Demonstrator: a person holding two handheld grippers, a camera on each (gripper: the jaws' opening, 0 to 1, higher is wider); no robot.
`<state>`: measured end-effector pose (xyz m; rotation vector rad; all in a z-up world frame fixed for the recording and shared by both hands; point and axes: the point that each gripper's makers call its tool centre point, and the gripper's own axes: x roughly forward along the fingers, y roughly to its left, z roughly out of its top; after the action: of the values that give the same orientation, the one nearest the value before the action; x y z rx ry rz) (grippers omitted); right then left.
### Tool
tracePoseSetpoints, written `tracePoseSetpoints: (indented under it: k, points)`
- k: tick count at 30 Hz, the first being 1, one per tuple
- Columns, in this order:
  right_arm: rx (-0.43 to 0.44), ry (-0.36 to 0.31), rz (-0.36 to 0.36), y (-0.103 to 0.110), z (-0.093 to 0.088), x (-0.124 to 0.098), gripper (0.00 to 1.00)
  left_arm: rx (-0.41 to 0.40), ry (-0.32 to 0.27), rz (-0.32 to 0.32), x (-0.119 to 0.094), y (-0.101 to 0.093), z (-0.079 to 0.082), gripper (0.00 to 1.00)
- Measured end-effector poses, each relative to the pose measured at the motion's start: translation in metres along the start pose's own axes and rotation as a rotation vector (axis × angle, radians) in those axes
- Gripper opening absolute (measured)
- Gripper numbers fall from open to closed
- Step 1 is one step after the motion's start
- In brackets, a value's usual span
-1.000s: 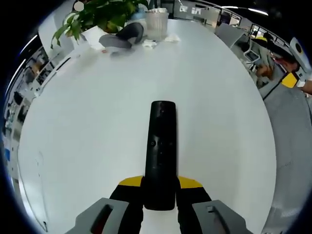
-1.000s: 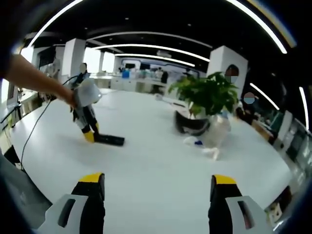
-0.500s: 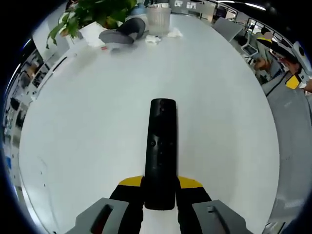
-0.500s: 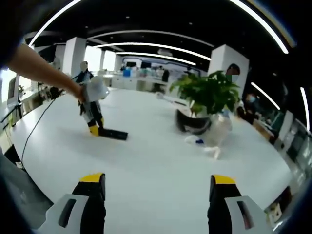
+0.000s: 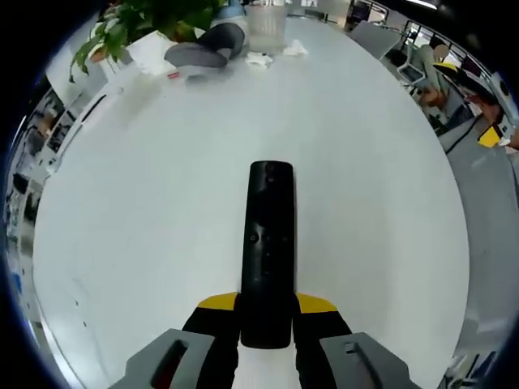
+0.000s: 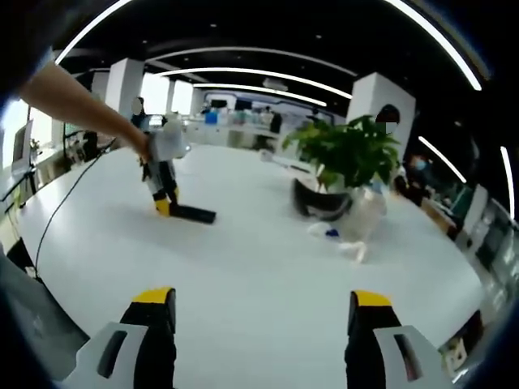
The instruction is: Press the specified remote control buttons in sequence, fully releasing each button before pressing the next.
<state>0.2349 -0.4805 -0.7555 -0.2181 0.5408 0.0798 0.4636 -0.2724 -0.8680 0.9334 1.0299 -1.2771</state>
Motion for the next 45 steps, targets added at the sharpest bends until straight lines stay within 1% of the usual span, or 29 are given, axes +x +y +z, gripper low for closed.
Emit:
tracePoseSetpoints:
  k: [3, 8, 13, 15, 16, 18, 20, 23, 25, 26, 27, 30, 33, 34, 35, 36, 37, 38, 39, 40, 42, 45]
  points:
    - [0.0, 0.002, -0.003, -0.001, 0.0, 0.0, 0.86, 0.001, 0.003, 0.0, 0.0, 0.004, 0.0, 0.24]
    - [0.004, -0.005, -0.002, -0.001, 0.001, 0.0, 0.87, 0.007, -0.001, 0.014, 0.0, 0.003, 0.0, 0.24]
    - [-0.002, -0.001, 0.001, 0.0, 0.001, 0.001, 0.87, 0.016, -0.028, 0.032, -0.001, 0.001, 0.0, 0.25]
    - [0.001, -0.001, 0.003, 0.0, 0.001, 0.001, 0.87, 0.029, -0.033, 0.063, -0.001, 0.002, 0.001, 0.26]
    - [-0.001, -0.001, 0.006, 0.0, 0.001, 0.001, 0.87, 0.055, -0.035, 0.082, -0.002, 0.003, 0.002, 0.27]
    - [-0.004, -0.003, 0.009, 0.001, 0.001, 0.001, 0.87, 0.071, -0.037, 0.103, -0.002, 0.002, 0.002, 0.27]
    - [-0.003, -0.004, 0.008, 0.001, 0.002, 0.001, 0.87, 0.06, -0.041, 0.122, -0.003, 0.003, 0.002, 0.28]
    - [0.002, -0.013, 0.006, 0.0, 0.003, 0.0, 0.87, 0.033, -0.062, 0.153, -0.005, 0.002, 0.001, 0.28]
    - [0.005, -0.02, 0.005, 0.0, 0.004, -0.001, 0.87, 0.027, -0.076, 0.195, -0.007, 0.006, 0.001, 0.34]
    - [0.007, -0.022, 0.005, -0.001, 0.004, -0.001, 0.87, 0.015, -0.091, 0.254, -0.01, 0.014, 0.002, 0.38]
    - [0.008, -0.022, 0.005, -0.001, 0.004, -0.001, 0.87, -0.004, -0.097, 0.276, -0.011, 0.016, 0.001, 0.42]
    - [0.005, -0.021, 0.004, -0.001, 0.004, -0.001, 0.88, -0.063, -0.125, 0.319, -0.014, 0.019, -0.002, 0.48]
    - [-0.001, -0.019, 0.008, 0.001, 0.004, -0.001, 0.88, -0.149, -0.153, 0.388, -0.019, 0.026, -0.006, 0.57]
    - [-0.002, -0.02, 0.01, 0.001, 0.004, -0.002, 0.88, -0.159, -0.156, 0.398, -0.02, 0.027, -0.007, 0.6]
    - [-0.002, -0.022, 0.011, 0.001, 0.005, -0.002, 0.88, -0.173, -0.168, 0.424, -0.022, 0.029, -0.009, 0.63]
    - [0.0, -0.023, 0.011, 0.001, 0.005, -0.002, 0.88, -0.206, -0.18, 0.438, -0.022, 0.031, -0.011, 0.66]
    - [0.006, -0.024, 0.008, 0.0, 0.004, -0.002, 0.88, -0.237, -0.188, 0.434, -0.022, 0.03, -0.013, 0.68]
    - [0.01, -0.027, 0.005, -0.001, 0.005, -0.003, 0.88, -0.248, -0.19, 0.436, -0.023, 0.03, -0.015, 0.71]
    - [0.017, -0.038, 0.001, -0.003, 0.007, -0.004, 0.88, -0.253, -0.202, 0.469, -0.026, 0.035, -0.016, 0.76]
    - [0.02, -0.042, 0.0, -0.003, 0.007, -0.005, 0.88, -0.261, -0.201, 0.469, -0.026, 0.036, -0.018, 0.79]
    - [0.027, -0.044, -0.006, -0.005, 0.007, -0.005, 0.89, -0.302, -0.203, 0.475, -0.027, 0.037, -0.022, 0.85]
    - [0.033, -0.047, -0.004, -0.004, 0.008, -0.004, 0.9, -0.32, -0.207, 0.48, -0.028, 0.036, -0.025, 0.9]
